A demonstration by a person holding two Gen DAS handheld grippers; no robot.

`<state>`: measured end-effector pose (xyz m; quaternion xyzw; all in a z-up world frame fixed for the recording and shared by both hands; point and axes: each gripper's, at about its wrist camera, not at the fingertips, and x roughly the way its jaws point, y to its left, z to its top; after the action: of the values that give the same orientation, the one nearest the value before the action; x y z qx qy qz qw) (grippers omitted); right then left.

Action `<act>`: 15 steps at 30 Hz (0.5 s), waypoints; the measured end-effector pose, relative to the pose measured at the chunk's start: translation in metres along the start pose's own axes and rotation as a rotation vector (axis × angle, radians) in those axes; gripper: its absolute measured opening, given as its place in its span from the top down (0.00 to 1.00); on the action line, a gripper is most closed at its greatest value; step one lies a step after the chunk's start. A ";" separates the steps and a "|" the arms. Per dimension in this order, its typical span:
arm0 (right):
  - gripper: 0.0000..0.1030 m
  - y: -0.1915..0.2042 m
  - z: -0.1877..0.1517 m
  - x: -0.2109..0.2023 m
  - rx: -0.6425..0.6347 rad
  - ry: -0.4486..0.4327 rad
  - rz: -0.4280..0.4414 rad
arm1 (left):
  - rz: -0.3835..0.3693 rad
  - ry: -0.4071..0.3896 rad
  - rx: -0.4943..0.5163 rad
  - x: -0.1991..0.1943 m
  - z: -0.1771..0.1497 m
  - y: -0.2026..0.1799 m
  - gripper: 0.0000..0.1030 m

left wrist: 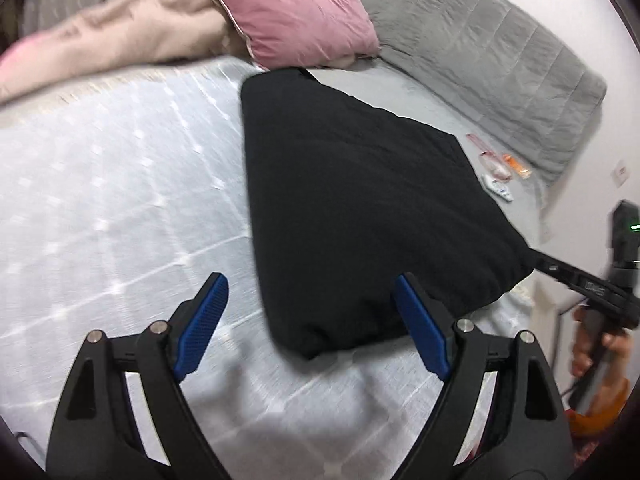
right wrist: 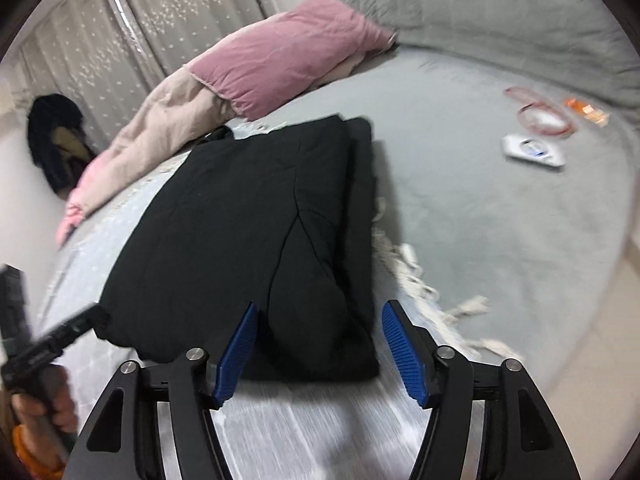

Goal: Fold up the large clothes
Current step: 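Release the folded coat and pull both grippers back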

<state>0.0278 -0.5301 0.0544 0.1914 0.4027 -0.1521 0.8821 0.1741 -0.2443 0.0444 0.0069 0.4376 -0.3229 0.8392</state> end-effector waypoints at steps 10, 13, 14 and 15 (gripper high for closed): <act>0.18 0.022 -0.061 -0.073 0.027 -0.036 -0.247 | 0.199 0.134 -0.101 -0.056 -0.053 -0.009 0.01; 0.13 0.030 -0.075 -0.087 0.018 -0.039 -0.324 | 0.234 0.158 -0.072 -0.065 -0.068 -0.024 0.01; 0.12 0.033 -0.078 -0.089 0.014 -0.034 -0.338 | 0.237 0.160 -0.059 -0.066 -0.070 -0.028 0.01; 0.12 0.035 -0.080 -0.091 0.005 -0.028 -0.346 | 0.234 0.159 -0.045 -0.069 -0.073 -0.032 0.01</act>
<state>-0.0669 -0.4518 0.0834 0.1192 0.4171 -0.3052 0.8478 0.0751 -0.2116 0.0593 0.0644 0.5060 -0.2112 0.8338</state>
